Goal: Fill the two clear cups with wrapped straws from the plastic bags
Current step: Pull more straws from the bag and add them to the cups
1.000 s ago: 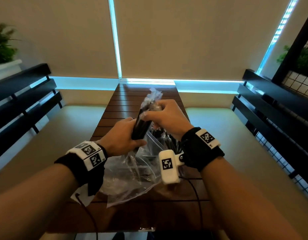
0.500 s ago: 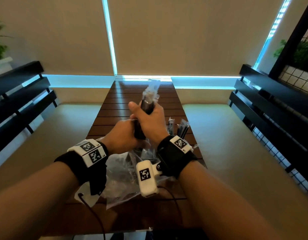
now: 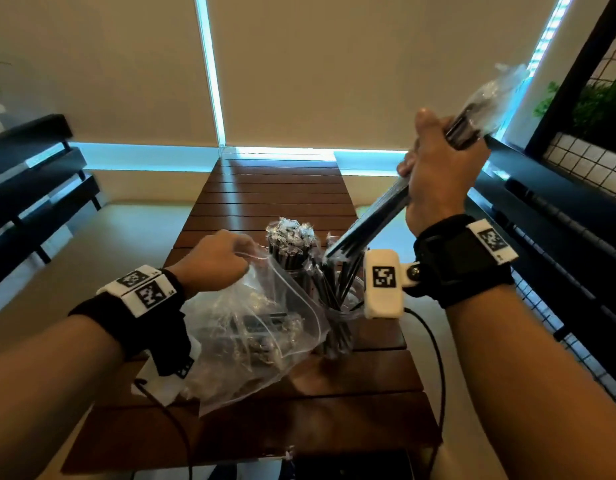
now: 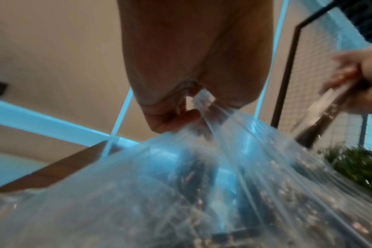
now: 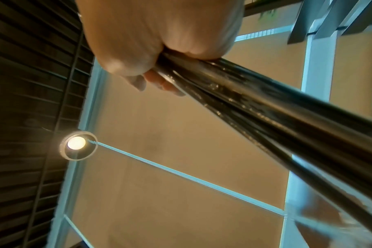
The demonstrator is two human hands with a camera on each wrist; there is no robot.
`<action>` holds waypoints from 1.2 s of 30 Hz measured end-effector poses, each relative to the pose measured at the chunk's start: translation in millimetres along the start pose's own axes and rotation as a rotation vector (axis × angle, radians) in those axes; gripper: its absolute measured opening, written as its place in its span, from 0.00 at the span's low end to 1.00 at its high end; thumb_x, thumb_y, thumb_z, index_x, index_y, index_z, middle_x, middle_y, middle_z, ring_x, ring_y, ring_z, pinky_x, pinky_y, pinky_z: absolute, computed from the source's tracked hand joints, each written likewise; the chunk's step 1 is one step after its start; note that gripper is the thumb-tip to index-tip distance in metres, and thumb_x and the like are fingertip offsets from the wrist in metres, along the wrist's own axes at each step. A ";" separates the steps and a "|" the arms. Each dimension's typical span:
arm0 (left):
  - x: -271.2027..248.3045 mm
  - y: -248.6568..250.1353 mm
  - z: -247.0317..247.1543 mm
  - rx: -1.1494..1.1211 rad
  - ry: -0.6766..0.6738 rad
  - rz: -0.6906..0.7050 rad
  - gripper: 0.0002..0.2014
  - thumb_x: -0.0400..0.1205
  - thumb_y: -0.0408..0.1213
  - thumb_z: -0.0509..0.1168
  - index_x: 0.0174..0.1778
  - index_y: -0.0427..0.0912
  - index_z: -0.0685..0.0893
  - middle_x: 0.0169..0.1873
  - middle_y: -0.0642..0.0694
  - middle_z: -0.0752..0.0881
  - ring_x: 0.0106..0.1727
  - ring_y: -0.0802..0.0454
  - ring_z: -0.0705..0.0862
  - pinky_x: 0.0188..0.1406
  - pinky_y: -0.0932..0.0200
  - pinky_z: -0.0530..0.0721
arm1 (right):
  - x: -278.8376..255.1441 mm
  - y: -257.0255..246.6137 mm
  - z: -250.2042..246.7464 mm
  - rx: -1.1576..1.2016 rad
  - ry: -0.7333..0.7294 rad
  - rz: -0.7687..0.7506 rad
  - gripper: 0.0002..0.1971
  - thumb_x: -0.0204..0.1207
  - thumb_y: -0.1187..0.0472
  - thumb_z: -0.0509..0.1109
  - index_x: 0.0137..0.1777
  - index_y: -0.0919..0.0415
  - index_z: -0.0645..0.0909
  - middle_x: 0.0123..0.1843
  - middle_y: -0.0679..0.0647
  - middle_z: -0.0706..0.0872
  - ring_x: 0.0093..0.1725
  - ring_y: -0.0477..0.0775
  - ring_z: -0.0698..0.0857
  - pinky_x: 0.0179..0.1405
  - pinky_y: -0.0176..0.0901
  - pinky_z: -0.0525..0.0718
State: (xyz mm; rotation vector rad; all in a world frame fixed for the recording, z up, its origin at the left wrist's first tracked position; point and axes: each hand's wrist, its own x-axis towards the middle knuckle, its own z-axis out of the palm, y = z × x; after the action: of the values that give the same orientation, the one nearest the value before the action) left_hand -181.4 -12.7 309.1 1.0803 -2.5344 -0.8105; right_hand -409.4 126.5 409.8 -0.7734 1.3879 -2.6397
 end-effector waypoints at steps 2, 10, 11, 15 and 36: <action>3.6 -3.0 0.9 -0.159 0.083 -0.122 0.15 0.78 0.23 0.65 0.37 0.48 0.88 0.41 0.50 0.91 0.42 0.50 0.85 0.40 0.55 0.82 | -5.0 14.3 -8.4 -0.132 -0.006 -0.004 0.14 0.73 0.58 0.78 0.33 0.50 0.75 0.24 0.53 0.75 0.20 0.54 0.74 0.24 0.47 0.80; 3.8 2.1 -3.8 -0.408 0.122 -0.251 0.12 0.80 0.20 0.60 0.39 0.35 0.86 0.30 0.44 0.79 0.29 0.50 0.72 0.24 0.61 0.68 | -33.3 69.8 -19.9 -0.488 -0.184 0.003 0.20 0.68 0.40 0.75 0.31 0.52 0.73 0.28 0.51 0.78 0.34 0.68 0.82 0.40 0.69 0.85; 3.7 4.3 -4.4 -0.421 0.113 -0.253 0.11 0.80 0.20 0.60 0.39 0.35 0.86 0.28 0.45 0.78 0.28 0.51 0.71 0.24 0.62 0.68 | -37.6 75.5 -21.1 -0.518 -0.210 0.004 0.22 0.69 0.40 0.75 0.32 0.55 0.72 0.28 0.51 0.78 0.35 0.67 0.83 0.41 0.68 0.85; 2.0 8.2 -4.0 -0.436 0.113 -0.256 0.09 0.81 0.20 0.61 0.41 0.33 0.85 0.29 0.44 0.78 0.29 0.51 0.71 0.23 0.61 0.68 | -52.4 100.8 -32.4 -0.610 -0.293 0.046 0.20 0.72 0.43 0.78 0.31 0.52 0.74 0.32 0.54 0.84 0.38 0.62 0.87 0.43 0.61 0.88; 2.1 7.3 -1.3 -0.450 0.110 -0.301 0.10 0.82 0.22 0.58 0.47 0.30 0.85 0.35 0.40 0.79 0.33 0.49 0.73 0.29 0.59 0.72 | -53.9 103.0 -38.3 -0.741 -0.388 -0.218 0.27 0.68 0.43 0.79 0.62 0.51 0.74 0.58 0.49 0.81 0.56 0.50 0.82 0.54 0.45 0.84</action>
State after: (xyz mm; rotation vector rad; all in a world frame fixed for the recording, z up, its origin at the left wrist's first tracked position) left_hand -186.4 -10.6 314.5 1.3120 -1.9835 -1.2828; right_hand -397.8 109.4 289.2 -1.4690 2.2480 -1.8802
